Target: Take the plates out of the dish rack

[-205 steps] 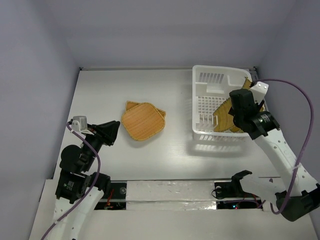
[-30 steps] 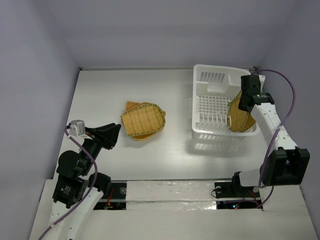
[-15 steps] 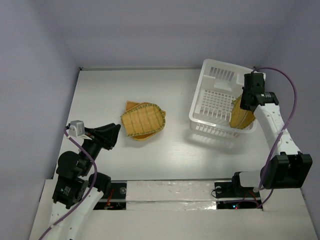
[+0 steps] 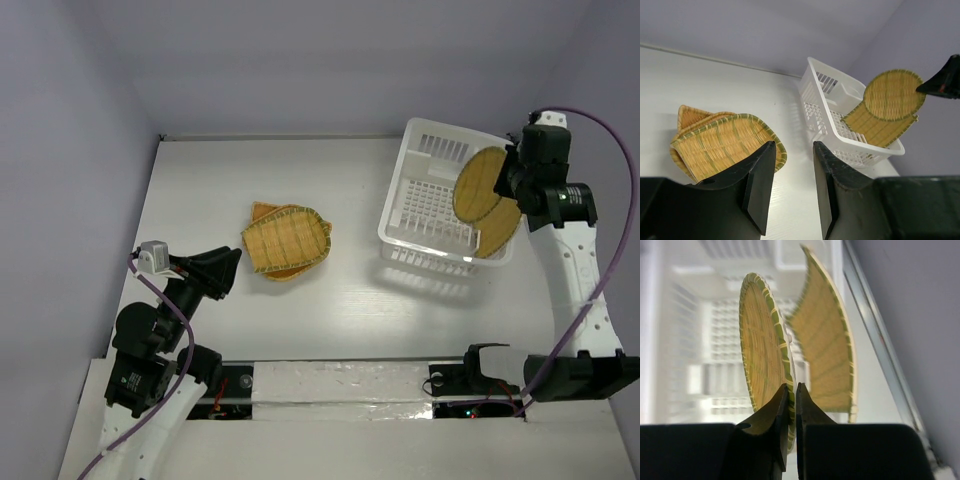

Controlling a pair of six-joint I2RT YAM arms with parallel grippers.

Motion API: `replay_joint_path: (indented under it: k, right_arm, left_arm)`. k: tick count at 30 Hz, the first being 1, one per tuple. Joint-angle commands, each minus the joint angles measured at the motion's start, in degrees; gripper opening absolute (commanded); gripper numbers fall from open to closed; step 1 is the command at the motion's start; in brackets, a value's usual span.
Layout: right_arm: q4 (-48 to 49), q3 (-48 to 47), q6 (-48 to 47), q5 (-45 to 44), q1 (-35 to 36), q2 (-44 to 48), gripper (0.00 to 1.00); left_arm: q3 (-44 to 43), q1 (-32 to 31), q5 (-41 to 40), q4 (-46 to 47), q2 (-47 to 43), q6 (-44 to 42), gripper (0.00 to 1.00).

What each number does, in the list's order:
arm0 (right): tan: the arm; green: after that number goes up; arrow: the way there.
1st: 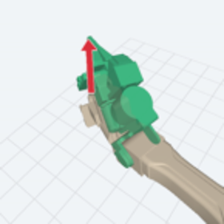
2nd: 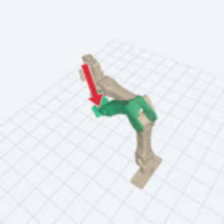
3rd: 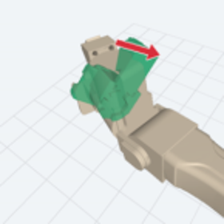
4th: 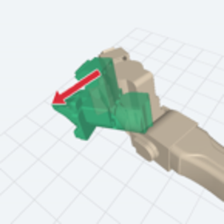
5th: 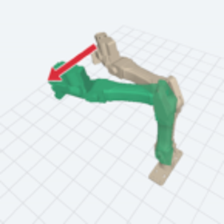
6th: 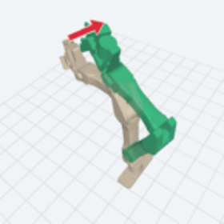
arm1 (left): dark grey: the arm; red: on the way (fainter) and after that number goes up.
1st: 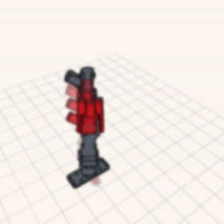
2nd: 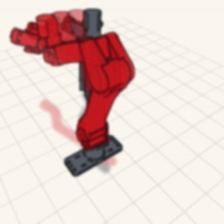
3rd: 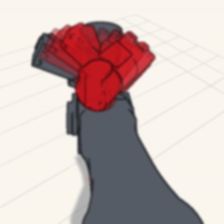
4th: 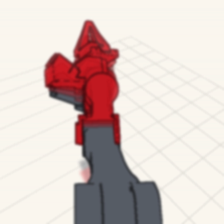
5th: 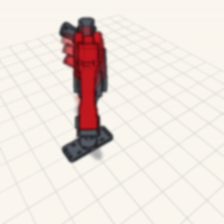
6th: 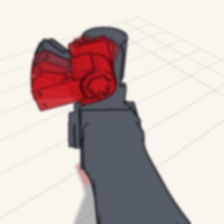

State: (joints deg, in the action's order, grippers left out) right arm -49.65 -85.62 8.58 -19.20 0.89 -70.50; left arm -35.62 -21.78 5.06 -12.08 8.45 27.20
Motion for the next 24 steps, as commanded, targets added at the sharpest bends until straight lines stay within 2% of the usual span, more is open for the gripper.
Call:
replay_joint_path:
  k: [1, 3, 5, 6, 8, 13, 18, 24]
  right_arm:
    - [4.1, -7.4, 5.8, 10.9, 2.4, 3.9, 0.0]
    - [7.9, -6.9, 10.5, 16.3, 6.7, 4.1, 0.0]
    - [11.2, -4.6, 13.3, 17.3, 11.8, 2.9, 0.0]
    - [14.5, -3.8, 16.0, 17.4, 17.1, 2.0, 0.0]
    - [18.7, -1.3, 19.7, 18.5, 21.1, -0.1, 0.0]
    - [42.8, 7.6, 33.2, 27.1, 30.2, -7.4, 0.0]
    - [54.0, 7.8, 40.7, 28.4, 35.1, -17.3, 0.0]
    - [60.7, 8.5, 45.5, 29.5, 37.6, -27.5, 0.0]
  left_arm:
    - [-0.6, -0.4, -0.1, 1.8, -0.6, -0.2, 0.33]
    - [-0.6, -0.4, -0.2, 1.9, -0.5, -0.2, 0.33]
    - [-0.7, -0.4, -0.1, 1.8, -0.2, -0.2, 0.33]
    - [-0.6, -0.4, -0.2, 1.8, -0.1, -0.2, 0.33]
    - [-0.7, -0.4, -0.3, 1.8, 0.3, -0.1, 0.33]
    - [-0.8, -0.4, -1.0, 1.6, 0.6, -0.1, 0.33]
    - [-0.8, -0.4, -1.0, 1.6, 1.0, -0.1, 0.33]
    - [-0.7, -0.4, -1.2, 1.5, 1.3, 0.0, 0.33]
